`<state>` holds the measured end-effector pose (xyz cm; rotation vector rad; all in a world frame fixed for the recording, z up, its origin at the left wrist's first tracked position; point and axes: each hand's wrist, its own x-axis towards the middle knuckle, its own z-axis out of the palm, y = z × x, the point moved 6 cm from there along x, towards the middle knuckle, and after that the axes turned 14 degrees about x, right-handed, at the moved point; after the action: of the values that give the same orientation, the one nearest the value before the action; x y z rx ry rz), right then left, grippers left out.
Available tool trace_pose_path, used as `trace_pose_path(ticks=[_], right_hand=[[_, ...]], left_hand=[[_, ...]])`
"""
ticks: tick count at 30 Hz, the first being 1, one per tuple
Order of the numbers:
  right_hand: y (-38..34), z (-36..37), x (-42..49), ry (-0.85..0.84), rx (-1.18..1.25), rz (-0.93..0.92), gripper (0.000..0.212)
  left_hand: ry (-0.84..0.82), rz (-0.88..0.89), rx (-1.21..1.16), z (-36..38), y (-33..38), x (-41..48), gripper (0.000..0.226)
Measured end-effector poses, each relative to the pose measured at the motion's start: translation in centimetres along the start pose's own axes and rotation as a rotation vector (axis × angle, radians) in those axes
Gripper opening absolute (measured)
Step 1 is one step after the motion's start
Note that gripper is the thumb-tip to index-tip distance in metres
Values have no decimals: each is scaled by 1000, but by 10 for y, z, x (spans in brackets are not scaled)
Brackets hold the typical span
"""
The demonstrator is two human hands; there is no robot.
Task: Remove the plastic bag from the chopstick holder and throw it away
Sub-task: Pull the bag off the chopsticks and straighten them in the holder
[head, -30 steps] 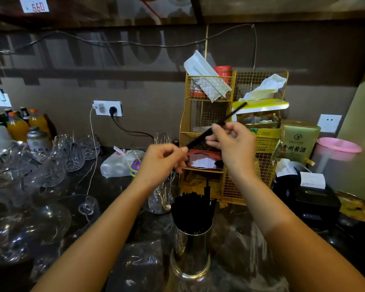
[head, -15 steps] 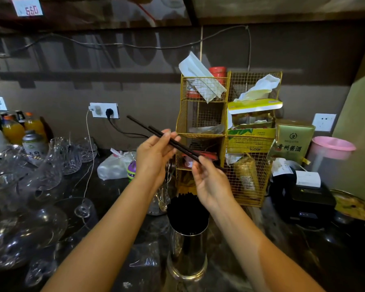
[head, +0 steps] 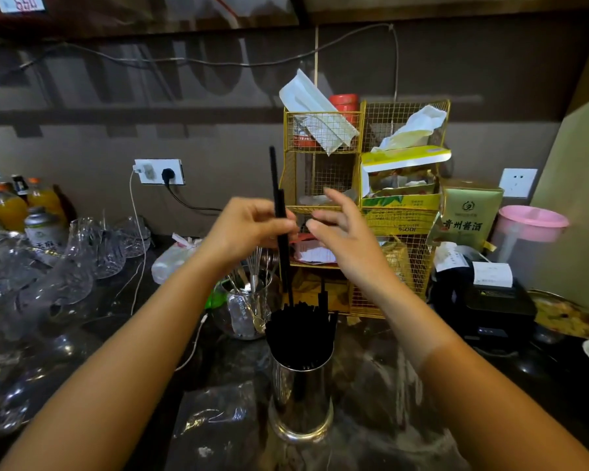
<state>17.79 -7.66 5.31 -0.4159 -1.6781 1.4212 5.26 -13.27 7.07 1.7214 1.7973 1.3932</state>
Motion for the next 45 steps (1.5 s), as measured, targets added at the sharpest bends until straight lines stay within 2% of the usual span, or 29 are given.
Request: trace_pose_path(ticks=[4, 8, 14, 16, 19, 23, 27, 33, 36, 41, 45], right_hand=[[-12, 20, 2, -145, -170, -148, 63], [-3, 29, 2, -135, -340, -237, 58], [35, 33, -13, -114, -455, -209, 43], [47, 33, -20, -126, -502, -186, 40], [65, 33, -28, -131, -545, -139, 36], [86, 35, -37, -177, -676, -114, 31], [108, 42, -44, -256, -796, -96, 22], [114, 45, -46, -329, -903, -48, 30], [104, 40, -44, -271, -842, -13, 27], [58, 11, -30, -41, -651, -85, 29], [43, -29, -17, 124, -530, -41, 27]], left_hand=[[-90, -32, 125, 25, -29, -10, 16], [-117, -50, 148, 40, -46, -20, 15], [-100, -126, 149, 61, -83, -38, 2], [-80, -127, 173, 66, -93, -43, 15], [-37, -99, 279, 71, -105, -50, 4], [30, -39, 436, 75, -107, -57, 10], [83, -103, 432, 73, -114, -62, 9], [35, -106, 438, 75, -118, -63, 9], [19, -95, 431, 71, -118, -59, 10], [-9, -24, 371, 66, -99, -39, 14], [-104, -60, 389, 70, -88, -20, 26]])
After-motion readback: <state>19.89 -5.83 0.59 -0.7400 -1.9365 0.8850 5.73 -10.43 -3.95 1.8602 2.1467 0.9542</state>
